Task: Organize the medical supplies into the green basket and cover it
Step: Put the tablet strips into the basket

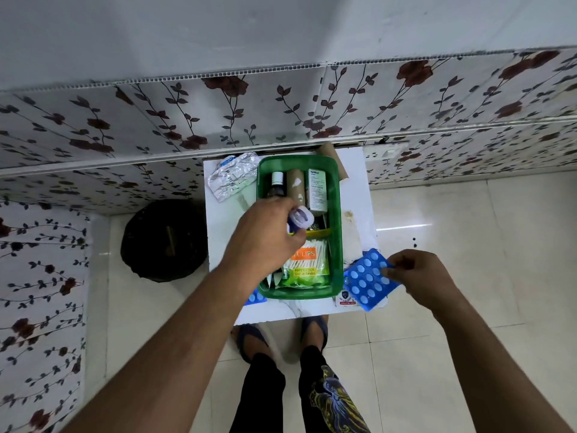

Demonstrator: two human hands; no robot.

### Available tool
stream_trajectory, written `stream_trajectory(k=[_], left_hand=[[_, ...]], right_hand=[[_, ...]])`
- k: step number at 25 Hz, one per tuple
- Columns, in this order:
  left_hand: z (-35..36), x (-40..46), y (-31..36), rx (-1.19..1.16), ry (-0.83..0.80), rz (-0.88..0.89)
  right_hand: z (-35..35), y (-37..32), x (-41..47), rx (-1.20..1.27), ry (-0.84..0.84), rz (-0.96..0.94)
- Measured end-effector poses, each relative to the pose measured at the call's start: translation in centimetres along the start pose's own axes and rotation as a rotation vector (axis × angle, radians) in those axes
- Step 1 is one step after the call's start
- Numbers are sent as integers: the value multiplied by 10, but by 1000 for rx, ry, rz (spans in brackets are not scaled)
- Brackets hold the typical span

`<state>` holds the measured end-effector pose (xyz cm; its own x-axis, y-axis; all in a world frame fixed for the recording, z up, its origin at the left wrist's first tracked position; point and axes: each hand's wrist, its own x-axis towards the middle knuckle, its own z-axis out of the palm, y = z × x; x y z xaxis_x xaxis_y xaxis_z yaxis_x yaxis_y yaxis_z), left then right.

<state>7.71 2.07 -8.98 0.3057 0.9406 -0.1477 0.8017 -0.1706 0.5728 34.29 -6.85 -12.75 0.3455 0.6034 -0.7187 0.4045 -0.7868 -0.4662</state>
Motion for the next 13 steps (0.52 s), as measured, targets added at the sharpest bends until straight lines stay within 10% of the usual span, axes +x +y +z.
stream_trajectory(k=[13], left_hand=[[17, 7, 1, -25, 120, -29]], right_hand=[[-28, -61, -29, 372, 42, -174]])
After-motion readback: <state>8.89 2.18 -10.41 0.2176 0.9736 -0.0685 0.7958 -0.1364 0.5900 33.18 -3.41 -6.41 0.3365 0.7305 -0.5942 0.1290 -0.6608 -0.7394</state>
